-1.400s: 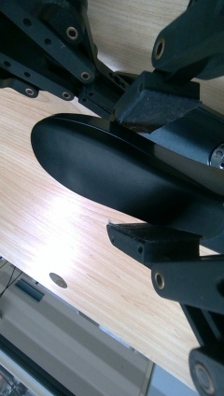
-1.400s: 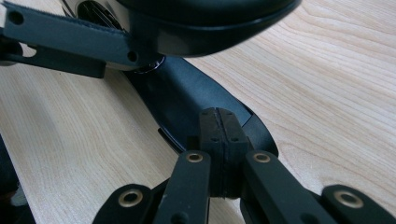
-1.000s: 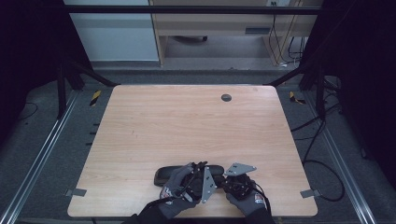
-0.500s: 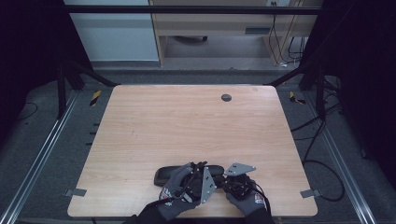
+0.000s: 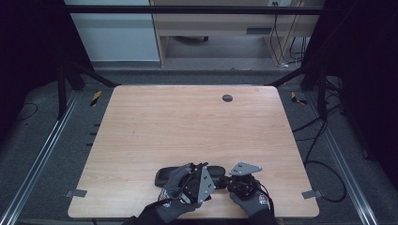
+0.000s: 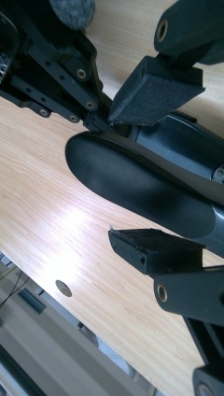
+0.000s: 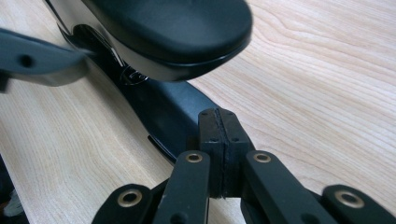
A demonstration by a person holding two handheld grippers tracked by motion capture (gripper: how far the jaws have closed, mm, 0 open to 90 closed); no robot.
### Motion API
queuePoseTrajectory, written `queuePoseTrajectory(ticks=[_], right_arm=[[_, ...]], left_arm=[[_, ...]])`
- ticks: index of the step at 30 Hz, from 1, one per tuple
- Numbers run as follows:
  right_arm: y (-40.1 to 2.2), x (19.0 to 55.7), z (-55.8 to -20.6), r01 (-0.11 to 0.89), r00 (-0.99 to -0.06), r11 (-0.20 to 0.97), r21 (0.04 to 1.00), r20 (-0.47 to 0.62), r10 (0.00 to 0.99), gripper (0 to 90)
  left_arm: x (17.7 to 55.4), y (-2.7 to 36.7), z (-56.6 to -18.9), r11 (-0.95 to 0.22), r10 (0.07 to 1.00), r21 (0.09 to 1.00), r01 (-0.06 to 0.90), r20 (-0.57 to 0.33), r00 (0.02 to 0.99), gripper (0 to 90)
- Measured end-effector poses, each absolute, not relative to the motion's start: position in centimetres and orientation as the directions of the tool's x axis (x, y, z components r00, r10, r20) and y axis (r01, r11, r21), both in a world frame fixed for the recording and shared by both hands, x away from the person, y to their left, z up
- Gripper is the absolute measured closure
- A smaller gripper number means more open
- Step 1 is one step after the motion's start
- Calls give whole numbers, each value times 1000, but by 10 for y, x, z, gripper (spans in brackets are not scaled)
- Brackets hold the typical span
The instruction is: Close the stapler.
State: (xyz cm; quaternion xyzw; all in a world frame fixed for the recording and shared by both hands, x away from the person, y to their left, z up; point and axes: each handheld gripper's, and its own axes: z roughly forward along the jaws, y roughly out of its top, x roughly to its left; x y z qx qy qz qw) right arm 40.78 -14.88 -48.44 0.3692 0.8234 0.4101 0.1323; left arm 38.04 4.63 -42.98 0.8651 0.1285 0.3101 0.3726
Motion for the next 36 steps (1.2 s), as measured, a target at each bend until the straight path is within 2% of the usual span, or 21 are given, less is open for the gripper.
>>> queuePoseTrajectory(ticks=[11,36], right_arm=[[-155,408,-481,504,-676,374,779,87,731,900],[-175,412,-460,476,-630,295,828,87,772,900]], left_arm=[[378,56,-421,-655,480,756,10,406,778,367],[399,114,-400,-546,638,829,123,316,703,402]])
